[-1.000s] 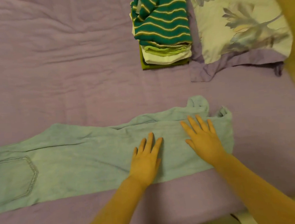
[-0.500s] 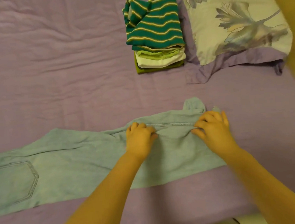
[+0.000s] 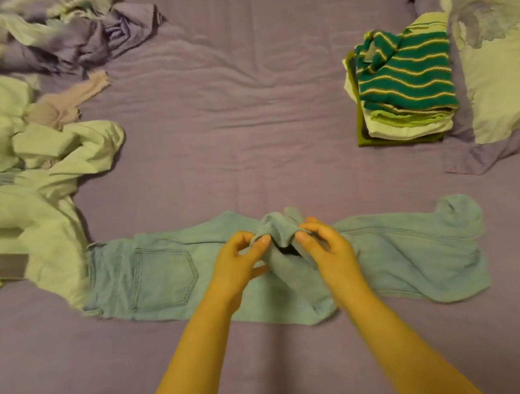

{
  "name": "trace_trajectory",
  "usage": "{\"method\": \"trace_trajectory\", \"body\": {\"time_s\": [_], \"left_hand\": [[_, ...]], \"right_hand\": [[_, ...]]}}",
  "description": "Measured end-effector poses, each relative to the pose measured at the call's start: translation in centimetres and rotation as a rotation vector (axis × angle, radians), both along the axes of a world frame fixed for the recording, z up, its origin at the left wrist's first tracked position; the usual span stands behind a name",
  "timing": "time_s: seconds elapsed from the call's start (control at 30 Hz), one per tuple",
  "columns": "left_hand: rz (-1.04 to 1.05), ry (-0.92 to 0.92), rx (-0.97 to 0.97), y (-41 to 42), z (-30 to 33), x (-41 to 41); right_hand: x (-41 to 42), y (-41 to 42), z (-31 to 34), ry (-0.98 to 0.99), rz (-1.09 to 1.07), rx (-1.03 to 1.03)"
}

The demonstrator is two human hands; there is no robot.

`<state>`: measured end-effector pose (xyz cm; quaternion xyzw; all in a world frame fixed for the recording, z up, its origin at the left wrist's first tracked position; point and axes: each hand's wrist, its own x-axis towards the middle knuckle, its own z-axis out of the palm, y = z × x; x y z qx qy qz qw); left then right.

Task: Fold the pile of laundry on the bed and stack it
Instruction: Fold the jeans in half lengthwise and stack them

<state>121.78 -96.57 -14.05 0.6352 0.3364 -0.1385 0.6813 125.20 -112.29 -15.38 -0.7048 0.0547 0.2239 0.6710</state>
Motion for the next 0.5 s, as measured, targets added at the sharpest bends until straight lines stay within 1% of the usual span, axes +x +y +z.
{"method": "trace_trajectory", "body": {"time_s": [0.07, 0.17, 0.23, 0.27, 0.3, 0.37, 0.4, 0.43, 0.5], "left_hand": [[0.051, 0.022, 0.014, 3.7, -0.2, -1.1], [0.095, 0.012, 0.074, 9.2, -0.5, -2.8], [0.129, -0.004, 0.131, 13.0, -0.6, -3.6], [0.145, -0.01, 0.168, 14.9, -0.8, -4.0], [0.14, -0.018, 0.224, 16.8, -1.2, -4.3], [0.036, -0.06, 0.372, 18.7, -1.8, -4.6], [-0.041, -0.108, 0.433, 19.1, -2.4, -4.9], [-0.129, -0.166, 0.5, 19.2, -3.1, -5.2], [-0.354, -0.218, 0.693, 18.2, -5.1, -5.8]], "right_hand": [[-1.9, 4.2, -0.7, 0.064, -0.015, 0.042], [-4.5, 9.9, -1.4, 0.108, 0.1, 0.058], [-5.5, 12.6, -1.8, 0.072, 0.242, 0.082], [-5.8, 13.5, -2.2, 0.001, 0.335, 0.035], [-6.0, 14.3, -2.7, -0.128, 0.441, -0.082], [-5.9, 14.2, -4.6, -0.454, 0.656, -0.481], [-5.9, 14.1, -5.8, -0.543, 0.729, -0.666], [-5.8, 14.0, -6.8, -0.552, 0.781, -0.796], [-6.1, 13.9, -8.8, -0.491, 0.872, -0.933]]}}
